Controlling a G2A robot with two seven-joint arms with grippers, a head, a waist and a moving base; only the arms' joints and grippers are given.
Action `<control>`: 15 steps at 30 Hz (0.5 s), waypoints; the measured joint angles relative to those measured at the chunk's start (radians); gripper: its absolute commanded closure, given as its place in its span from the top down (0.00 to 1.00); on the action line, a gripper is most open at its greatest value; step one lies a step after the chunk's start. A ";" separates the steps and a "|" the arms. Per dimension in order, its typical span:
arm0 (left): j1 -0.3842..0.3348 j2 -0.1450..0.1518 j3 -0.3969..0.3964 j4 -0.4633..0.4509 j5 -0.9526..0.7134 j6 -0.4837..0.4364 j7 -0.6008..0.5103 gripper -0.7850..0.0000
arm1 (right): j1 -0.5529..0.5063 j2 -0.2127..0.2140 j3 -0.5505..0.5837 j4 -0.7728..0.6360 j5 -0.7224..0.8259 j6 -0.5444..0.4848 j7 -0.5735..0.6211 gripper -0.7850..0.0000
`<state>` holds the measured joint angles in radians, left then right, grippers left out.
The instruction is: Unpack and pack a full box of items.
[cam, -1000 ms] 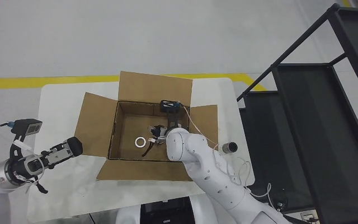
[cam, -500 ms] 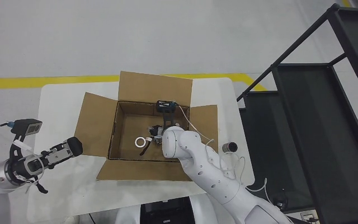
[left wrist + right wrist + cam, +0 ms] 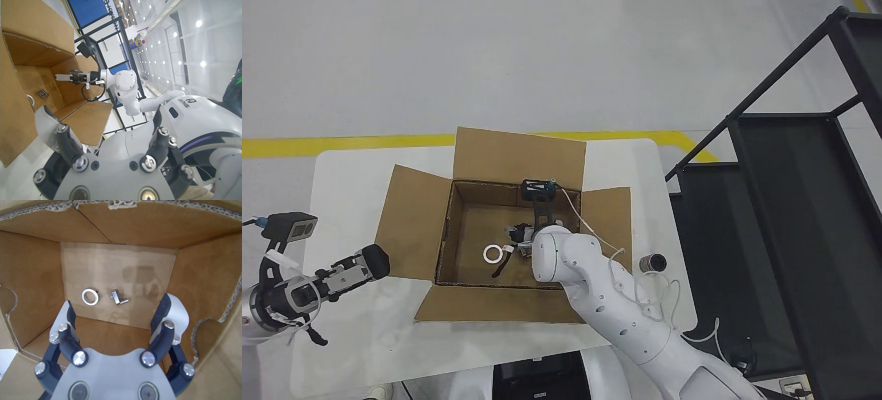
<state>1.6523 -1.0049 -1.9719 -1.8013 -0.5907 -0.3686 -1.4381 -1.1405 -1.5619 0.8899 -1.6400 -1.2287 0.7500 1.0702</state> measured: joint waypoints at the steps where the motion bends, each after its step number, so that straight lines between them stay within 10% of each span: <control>1: 0.000 0.000 0.000 0.000 0.000 0.000 0.000 1.00 | 0.000 0.000 0.000 0.000 0.000 0.000 0.000 1.00; 15: 0.000 0.000 0.000 0.000 0.000 0.000 0.000 1.00 | 0.083 -0.023 -0.047 0.275 0.027 -0.189 -0.048 1.00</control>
<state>1.6523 -1.0049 -1.9719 -1.8013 -0.5907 -0.3686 -1.4381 -1.0572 -1.5849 0.8428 -1.3649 -1.2019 0.5606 1.0224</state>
